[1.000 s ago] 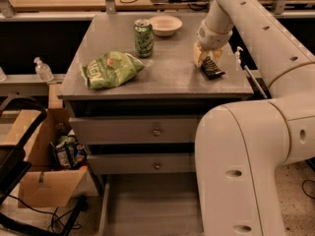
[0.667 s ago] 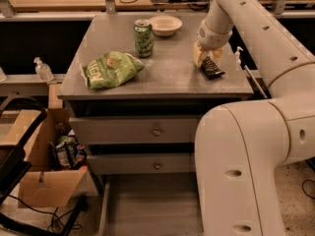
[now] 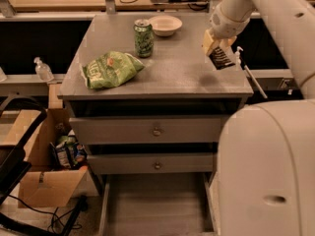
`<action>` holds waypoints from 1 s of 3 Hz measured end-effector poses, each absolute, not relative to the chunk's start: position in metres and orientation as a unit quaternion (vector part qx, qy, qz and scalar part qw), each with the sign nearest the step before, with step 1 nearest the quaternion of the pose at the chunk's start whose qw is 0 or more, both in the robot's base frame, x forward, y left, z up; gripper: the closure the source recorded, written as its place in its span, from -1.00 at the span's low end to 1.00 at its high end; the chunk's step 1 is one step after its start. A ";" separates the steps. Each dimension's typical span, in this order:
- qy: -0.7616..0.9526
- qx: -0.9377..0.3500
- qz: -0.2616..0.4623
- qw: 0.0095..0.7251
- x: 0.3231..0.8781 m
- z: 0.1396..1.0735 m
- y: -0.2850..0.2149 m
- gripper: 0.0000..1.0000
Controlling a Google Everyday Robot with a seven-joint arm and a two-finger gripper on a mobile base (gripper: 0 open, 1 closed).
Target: Place rxbar chocolate into bottom drawer
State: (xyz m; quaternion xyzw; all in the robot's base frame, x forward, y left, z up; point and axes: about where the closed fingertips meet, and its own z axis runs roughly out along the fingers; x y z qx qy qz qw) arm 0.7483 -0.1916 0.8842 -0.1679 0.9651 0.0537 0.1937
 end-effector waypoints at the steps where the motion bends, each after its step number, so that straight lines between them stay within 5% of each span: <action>1: 0.955 -0.176 0.049 0.233 0.717 0.919 -0.211 1.00; 3: 0.926 -0.209 0.065 0.308 0.626 0.934 -0.255 1.00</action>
Offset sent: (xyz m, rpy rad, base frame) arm -0.1619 -0.0808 0.0403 0.0564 -0.2079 0.0466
